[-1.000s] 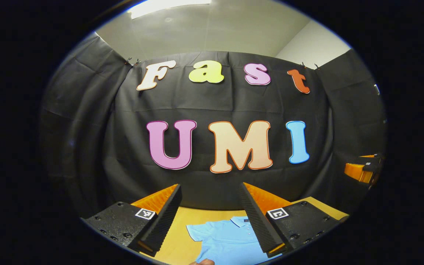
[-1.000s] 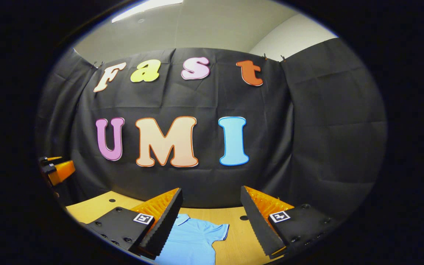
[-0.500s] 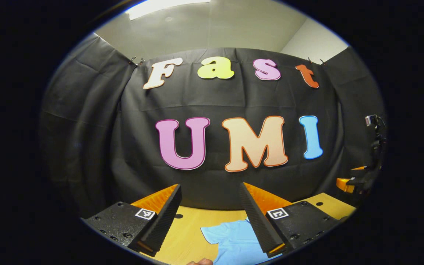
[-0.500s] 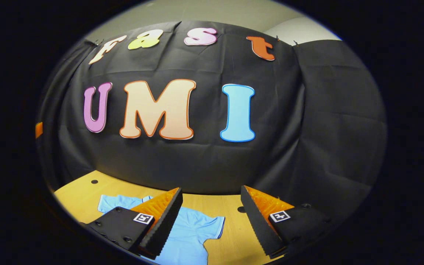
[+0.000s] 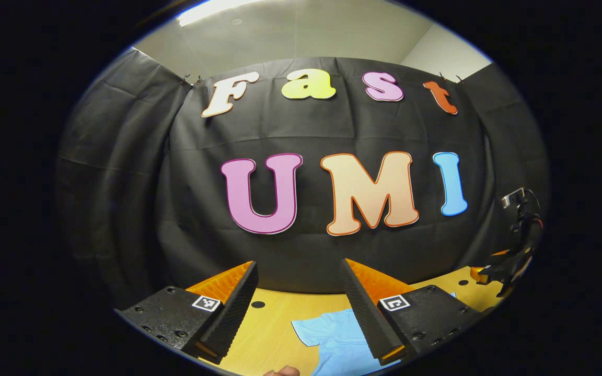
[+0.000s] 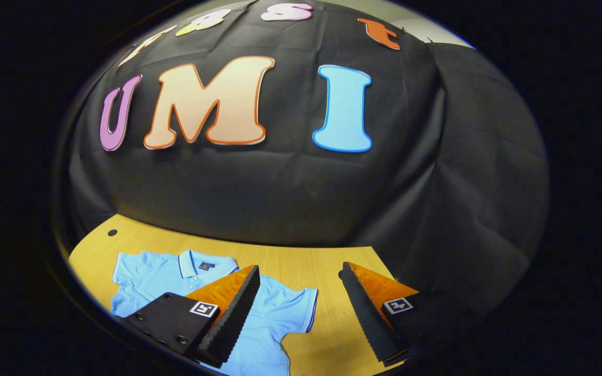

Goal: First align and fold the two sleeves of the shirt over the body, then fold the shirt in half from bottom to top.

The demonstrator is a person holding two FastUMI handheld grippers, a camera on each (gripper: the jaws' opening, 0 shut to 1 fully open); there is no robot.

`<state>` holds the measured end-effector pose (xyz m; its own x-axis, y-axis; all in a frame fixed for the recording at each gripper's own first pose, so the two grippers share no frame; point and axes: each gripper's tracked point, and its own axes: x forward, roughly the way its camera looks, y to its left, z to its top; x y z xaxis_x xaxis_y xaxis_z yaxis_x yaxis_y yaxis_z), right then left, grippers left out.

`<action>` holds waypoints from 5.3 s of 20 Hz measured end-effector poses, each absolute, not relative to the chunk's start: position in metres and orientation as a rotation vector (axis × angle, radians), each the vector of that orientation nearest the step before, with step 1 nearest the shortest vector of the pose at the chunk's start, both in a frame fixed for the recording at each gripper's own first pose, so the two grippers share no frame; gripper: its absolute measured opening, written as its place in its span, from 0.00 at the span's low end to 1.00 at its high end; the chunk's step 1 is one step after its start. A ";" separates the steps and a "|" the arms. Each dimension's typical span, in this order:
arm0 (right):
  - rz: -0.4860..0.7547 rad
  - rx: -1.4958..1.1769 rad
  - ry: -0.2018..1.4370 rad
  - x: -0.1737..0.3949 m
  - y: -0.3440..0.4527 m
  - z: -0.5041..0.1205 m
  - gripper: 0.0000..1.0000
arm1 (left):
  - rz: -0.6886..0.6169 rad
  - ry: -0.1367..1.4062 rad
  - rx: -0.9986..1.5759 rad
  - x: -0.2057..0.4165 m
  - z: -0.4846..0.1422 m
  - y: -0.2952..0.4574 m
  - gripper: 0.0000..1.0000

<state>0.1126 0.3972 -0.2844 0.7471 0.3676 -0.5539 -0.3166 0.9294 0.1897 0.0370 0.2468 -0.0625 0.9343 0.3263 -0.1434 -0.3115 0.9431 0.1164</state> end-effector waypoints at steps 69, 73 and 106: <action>0.529 0.300 0.944 0.001 0.486 -0.384 0.97 | 0.358 0.780 -0.066 0.107 -0.404 0.305 0.95; 0.492 0.293 0.916 0.008 0.478 -0.381 0.98 | 0.375 0.833 -0.017 0.109 -0.439 0.312 0.95; 0.478 0.228 0.908 -0.044 0.410 -0.373 0.97 | 0.103 0.812 -0.122 0.181 -0.438 0.144 0.00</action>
